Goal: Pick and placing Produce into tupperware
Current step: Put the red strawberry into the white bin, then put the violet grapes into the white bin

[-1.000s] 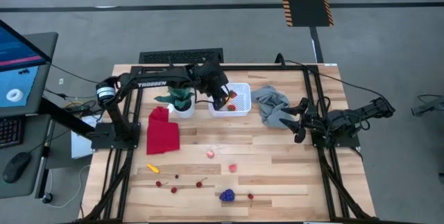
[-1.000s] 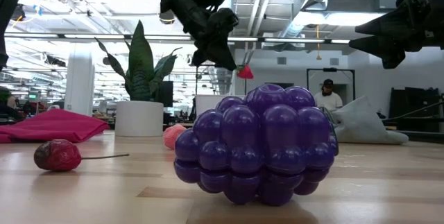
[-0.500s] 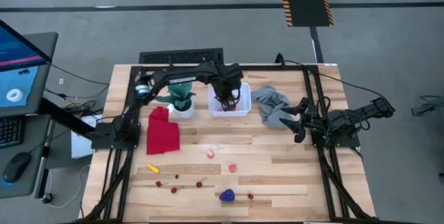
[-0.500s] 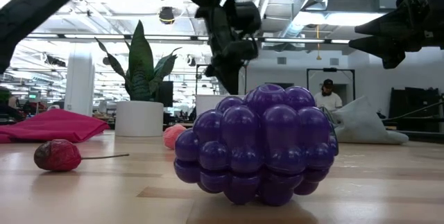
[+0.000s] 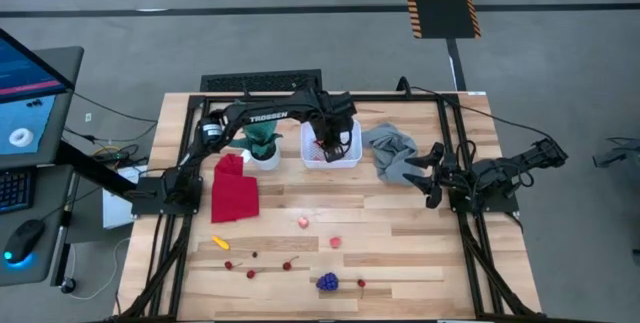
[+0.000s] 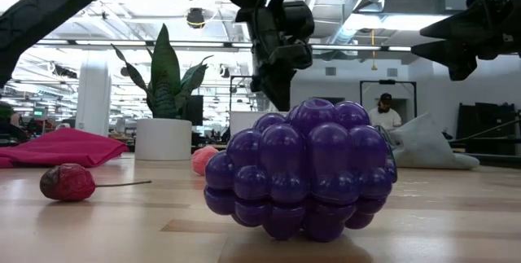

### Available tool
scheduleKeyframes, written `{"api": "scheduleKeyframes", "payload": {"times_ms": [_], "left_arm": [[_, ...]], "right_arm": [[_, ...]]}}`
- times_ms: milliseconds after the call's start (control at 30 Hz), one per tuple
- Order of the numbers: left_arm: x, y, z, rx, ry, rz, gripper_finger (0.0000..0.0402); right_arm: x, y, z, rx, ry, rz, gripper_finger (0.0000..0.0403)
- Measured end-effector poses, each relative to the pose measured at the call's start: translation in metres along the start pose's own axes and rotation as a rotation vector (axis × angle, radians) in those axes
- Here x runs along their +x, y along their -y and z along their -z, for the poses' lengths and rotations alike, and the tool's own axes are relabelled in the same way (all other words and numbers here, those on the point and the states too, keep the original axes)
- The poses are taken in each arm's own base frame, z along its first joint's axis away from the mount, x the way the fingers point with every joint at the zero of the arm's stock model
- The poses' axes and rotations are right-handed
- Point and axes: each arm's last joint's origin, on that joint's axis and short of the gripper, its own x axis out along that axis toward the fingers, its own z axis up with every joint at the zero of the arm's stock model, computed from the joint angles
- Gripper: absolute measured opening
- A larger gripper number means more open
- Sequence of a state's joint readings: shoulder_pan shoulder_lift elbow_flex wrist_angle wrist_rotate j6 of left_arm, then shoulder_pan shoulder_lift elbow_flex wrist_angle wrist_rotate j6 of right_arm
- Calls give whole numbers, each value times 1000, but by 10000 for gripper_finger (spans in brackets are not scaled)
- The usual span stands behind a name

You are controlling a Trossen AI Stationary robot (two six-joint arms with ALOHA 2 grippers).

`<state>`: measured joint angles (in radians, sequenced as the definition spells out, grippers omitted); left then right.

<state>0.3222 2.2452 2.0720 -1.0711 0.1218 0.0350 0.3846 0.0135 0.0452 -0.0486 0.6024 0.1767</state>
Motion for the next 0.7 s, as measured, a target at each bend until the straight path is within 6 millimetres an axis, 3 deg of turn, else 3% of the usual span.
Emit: {"api": "scheduleKeyframes", "payload": {"times_ms": [200,333,533,700], "left_arm": [[0,1,-3,52,26,7,118],[-14,7,-3,149,61,17,140],[-73,20,-12,216,314,112,136],[-133,32,-2,254,450,118,127]], "right_arm": [[0,0,0,-1,0,0,254],[0,0,0,-7,0,0,254],[0,0,0,-9,-1,0,254],[0,0,0,-9,-1,0,254]]}}
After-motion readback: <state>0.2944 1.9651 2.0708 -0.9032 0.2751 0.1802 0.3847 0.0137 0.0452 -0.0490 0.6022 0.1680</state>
